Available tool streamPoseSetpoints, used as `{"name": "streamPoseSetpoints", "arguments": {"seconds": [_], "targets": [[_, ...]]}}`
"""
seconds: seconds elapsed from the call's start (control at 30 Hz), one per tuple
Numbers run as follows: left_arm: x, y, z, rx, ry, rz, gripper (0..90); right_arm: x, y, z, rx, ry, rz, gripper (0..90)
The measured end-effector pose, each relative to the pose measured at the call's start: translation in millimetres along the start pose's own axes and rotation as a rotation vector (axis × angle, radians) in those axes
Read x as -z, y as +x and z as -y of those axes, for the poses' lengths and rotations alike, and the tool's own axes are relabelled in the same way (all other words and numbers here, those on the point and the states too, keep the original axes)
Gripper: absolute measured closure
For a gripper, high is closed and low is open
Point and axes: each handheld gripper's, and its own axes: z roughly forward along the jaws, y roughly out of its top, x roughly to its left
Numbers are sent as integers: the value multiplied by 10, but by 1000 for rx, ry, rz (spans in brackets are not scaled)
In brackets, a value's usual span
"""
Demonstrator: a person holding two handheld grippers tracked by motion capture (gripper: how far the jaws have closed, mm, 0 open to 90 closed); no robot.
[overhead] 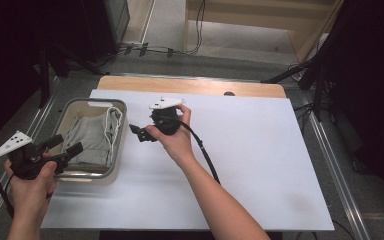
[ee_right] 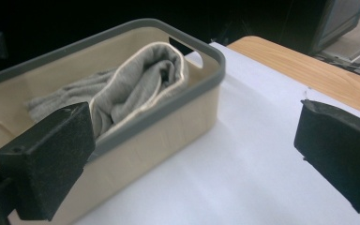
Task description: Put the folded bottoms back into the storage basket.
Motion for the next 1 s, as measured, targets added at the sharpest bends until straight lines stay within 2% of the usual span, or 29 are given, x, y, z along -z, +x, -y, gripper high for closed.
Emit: {"name": "streamPoseSetpoints", "arguments": {"seconds": [0.2,0.37,0.63,0.83,1.0], "targets": [[-170,-116,-95,-5,17,30,152,303,-84,164,-2,-4,21,0],[-338,-197,-160,-23,31,47,253,558,-148,311,3,-9,39,0],[-627,-145,-272,-28,72,17,375,941,-192,511,9,-35,61,0],[-823,-92,-271,-12,101,1,415,1198,-216,657,20,-45,85,0],[-942,-69,-271,-8,133,-31,455,1413,-270,799,6,-53,104,0]]}}
